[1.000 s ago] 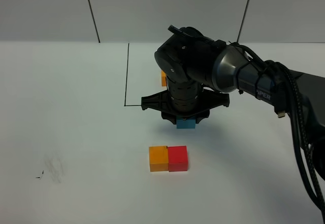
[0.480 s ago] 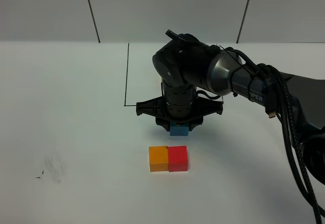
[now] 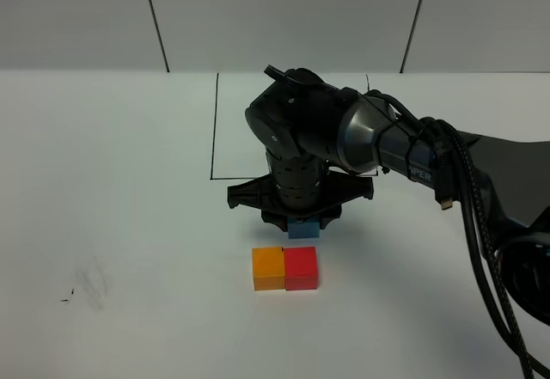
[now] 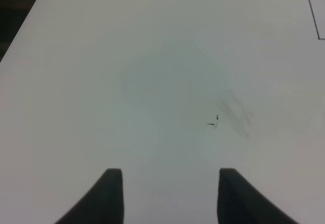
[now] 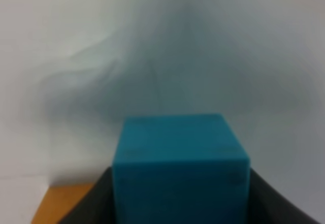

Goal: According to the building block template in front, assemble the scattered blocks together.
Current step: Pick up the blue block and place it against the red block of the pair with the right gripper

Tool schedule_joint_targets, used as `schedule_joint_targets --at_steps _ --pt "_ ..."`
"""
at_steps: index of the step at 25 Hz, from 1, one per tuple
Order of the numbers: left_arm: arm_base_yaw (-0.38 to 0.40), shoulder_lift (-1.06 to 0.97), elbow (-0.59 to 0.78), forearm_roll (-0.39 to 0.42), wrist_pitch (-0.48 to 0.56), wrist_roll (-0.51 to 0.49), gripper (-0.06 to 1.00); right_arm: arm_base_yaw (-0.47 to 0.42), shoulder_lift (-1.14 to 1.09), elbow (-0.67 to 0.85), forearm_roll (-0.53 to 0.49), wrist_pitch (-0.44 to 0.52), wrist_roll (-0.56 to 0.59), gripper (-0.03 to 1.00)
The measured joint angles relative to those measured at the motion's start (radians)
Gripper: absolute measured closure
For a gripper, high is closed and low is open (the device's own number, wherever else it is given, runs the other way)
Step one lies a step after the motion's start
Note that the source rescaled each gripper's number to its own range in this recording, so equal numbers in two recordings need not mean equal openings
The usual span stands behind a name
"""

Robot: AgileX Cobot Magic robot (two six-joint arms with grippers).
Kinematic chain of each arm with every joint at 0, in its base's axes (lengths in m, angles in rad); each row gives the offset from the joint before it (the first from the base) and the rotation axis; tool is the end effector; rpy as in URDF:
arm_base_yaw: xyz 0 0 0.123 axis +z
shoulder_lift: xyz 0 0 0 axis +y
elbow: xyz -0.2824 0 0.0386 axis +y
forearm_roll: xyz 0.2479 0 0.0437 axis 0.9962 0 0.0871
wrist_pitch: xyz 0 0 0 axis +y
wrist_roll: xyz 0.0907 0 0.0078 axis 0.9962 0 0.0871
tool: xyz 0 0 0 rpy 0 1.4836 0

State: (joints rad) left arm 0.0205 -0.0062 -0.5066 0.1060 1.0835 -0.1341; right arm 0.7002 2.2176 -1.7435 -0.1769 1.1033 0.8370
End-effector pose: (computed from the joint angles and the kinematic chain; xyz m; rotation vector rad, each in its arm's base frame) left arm -0.0079 0.0084 0.2775 -0.1655 2.0435 0.0563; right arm 0.3527 0.2785 0.1612 0.0940 2.9691 -0.0892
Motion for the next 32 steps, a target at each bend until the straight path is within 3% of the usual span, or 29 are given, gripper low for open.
schedule_joint_targets --at_steps 32 --pt "0.000 0.000 0.000 0.000 0.000 0.001 0.94 0.000 0.079 -0.001 0.035 -0.012 0.000 0.67"
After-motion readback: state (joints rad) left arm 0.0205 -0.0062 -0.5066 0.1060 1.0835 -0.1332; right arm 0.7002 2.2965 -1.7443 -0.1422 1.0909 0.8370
